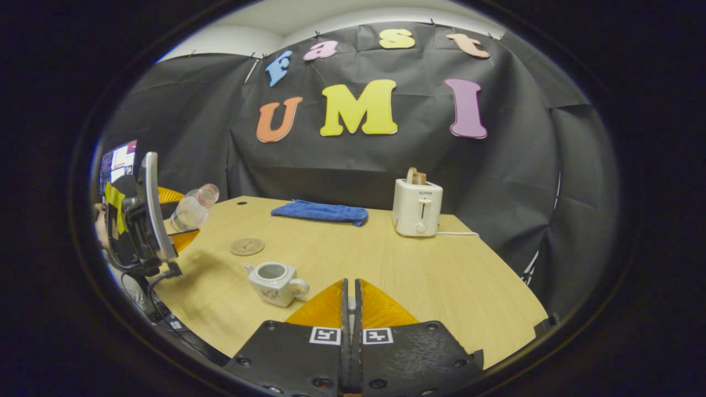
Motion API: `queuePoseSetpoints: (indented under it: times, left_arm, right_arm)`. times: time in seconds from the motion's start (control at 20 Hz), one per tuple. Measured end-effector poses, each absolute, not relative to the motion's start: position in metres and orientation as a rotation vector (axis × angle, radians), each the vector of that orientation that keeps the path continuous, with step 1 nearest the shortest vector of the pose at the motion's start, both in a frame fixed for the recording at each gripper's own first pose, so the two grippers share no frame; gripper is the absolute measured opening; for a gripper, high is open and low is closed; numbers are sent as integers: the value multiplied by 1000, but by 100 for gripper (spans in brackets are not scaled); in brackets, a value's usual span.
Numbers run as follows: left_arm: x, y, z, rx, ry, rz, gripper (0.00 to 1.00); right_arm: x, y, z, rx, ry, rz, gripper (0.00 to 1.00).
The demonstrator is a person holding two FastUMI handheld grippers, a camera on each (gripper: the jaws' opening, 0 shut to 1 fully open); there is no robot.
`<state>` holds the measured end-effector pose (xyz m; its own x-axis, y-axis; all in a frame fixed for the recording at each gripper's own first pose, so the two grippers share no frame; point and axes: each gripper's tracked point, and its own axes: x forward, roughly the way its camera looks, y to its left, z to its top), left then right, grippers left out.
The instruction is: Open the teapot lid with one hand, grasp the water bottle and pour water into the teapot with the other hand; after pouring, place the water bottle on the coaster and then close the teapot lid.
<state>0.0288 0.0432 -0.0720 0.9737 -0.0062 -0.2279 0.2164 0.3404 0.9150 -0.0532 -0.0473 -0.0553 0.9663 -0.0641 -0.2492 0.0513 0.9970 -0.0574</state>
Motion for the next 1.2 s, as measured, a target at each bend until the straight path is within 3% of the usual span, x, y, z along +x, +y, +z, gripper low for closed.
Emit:
queuePoseSetpoints:
  times: [0.4,1.2]
  left_arm:
    - [44,21,-64,1518,133,-154,72]
    - [52,-11,-60,1763,93,-173,72]
  right_arm:
    - [-60,-60,-62,-26,254,-66,0]
    - [-70,-65,-71,-20,254,-53,0]
